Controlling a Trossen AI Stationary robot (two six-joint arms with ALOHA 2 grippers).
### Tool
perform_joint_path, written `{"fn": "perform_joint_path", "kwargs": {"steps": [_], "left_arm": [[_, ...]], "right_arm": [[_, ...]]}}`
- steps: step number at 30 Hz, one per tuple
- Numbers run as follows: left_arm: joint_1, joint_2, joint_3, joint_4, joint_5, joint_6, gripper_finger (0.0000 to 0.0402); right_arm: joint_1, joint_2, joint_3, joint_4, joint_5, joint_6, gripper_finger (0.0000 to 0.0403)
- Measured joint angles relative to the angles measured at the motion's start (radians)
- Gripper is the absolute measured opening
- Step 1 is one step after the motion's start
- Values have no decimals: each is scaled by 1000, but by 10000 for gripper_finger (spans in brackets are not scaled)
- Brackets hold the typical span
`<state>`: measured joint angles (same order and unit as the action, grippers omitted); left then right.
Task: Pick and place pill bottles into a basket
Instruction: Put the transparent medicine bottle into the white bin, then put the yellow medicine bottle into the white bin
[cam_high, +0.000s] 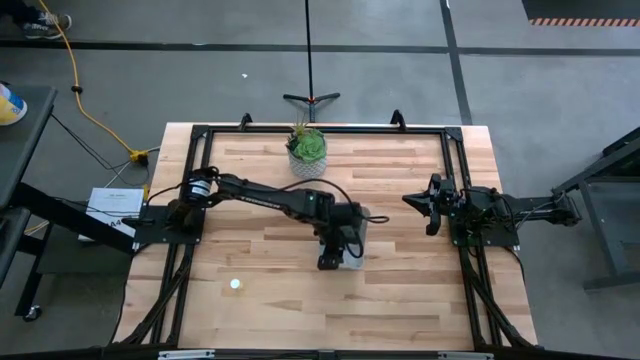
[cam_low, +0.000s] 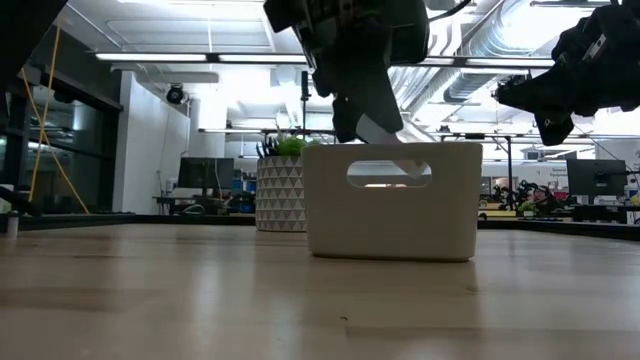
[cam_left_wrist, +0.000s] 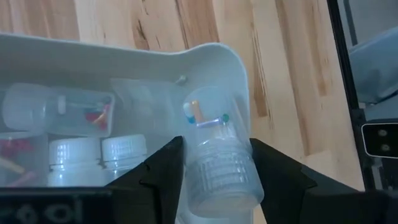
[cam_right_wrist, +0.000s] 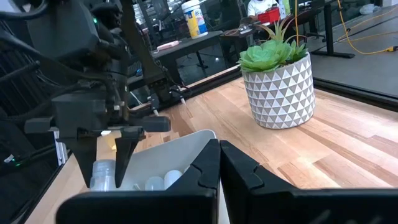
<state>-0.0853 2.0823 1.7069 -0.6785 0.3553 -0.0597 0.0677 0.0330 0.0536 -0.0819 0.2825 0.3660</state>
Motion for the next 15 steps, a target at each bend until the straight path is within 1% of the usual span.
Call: {"fn": "perform_joint_path", "kwargs": {"steps": [8, 12, 15], "left_arm": [[0, 0, -7, 4, 0, -1, 209], [0, 0, -7, -2, 0, -10, 221], [0, 0, -7, -3, 1, -23, 238]], "right_arm": [[0, 0, 0, 0, -1, 0, 0], [0, 0, 0, 0, -1, 0, 0], [0, 0, 0, 0, -1, 0, 0]]}}
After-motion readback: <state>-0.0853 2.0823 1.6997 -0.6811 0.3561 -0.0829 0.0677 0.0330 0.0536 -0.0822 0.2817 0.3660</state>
